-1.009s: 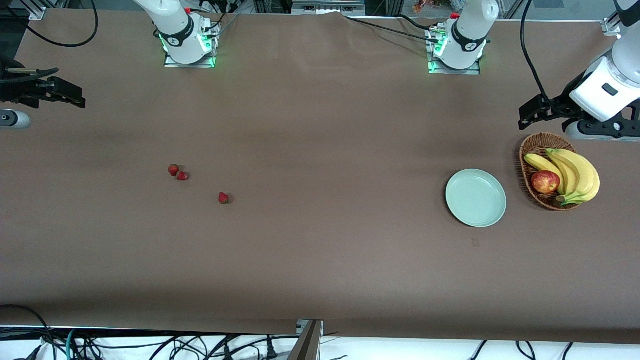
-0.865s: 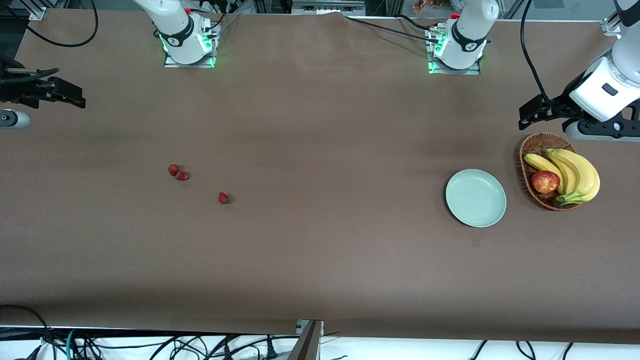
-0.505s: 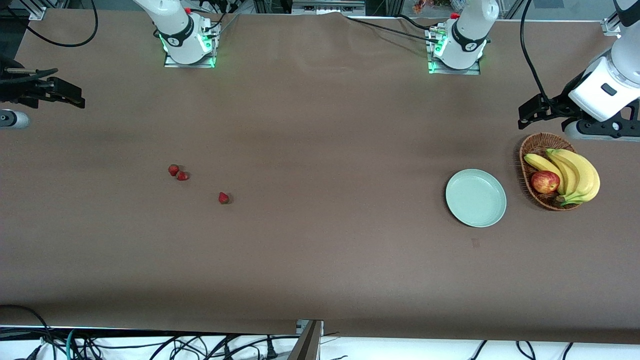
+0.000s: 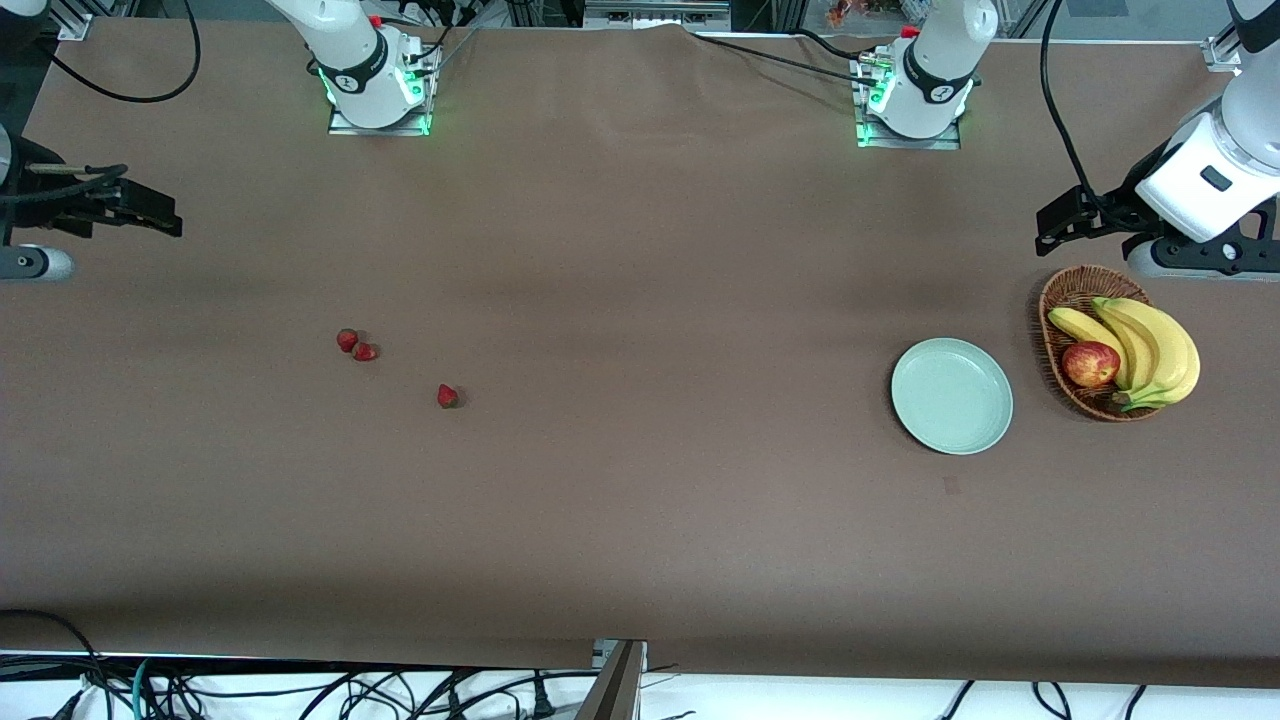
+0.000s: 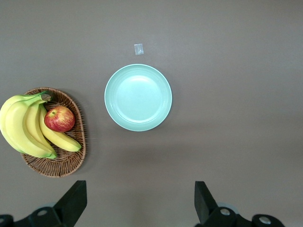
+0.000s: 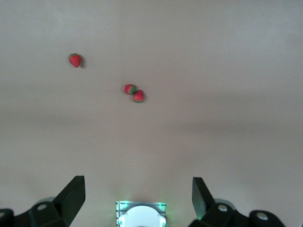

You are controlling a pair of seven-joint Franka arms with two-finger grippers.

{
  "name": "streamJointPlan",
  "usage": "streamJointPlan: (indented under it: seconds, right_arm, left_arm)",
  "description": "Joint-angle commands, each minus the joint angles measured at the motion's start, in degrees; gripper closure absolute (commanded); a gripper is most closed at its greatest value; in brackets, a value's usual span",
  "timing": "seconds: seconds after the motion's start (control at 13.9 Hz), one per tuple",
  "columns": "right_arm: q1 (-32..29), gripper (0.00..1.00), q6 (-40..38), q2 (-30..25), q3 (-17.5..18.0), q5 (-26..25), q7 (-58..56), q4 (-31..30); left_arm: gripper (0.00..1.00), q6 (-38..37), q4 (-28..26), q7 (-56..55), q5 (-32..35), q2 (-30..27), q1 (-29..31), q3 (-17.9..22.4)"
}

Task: Collect all strawberries into plate
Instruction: 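Reach the right gripper down over a red strawberry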

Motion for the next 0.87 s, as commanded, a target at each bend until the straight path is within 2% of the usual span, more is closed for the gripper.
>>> streamJointPlan:
  seconds: [0.0,0.22,0.5,0.79]
  right_arm:
    - [-0.25,0.0,1.27,3.45,0.72,1.96,-0.66,1.14]
    - [1.5,0.0,5.31,8.88,0.99,4.25,-0.74,0.88]
    - [5.1,0.0,11.98,15.83,1.08,4.61,-0.57,0.7]
    - [10.99,0.0,23.57,23.39,0.99,4.6,0.04,0.61]
  left_arm:
    - [0.0,-1.51,2.01,-0.39,-0.16,0.82,-0.09,-0.14]
    - [0.0,-1.51,2.01,-0.48,-0.25,0.82,-0.09,-0.14]
    - [0.0,-1.51,2.01,-0.39,-0.25,0.73,-0.09,-0.14]
    - [0.0,-1.77,2.01,-0.31,-0.34,0.73,-0.09,-0.23]
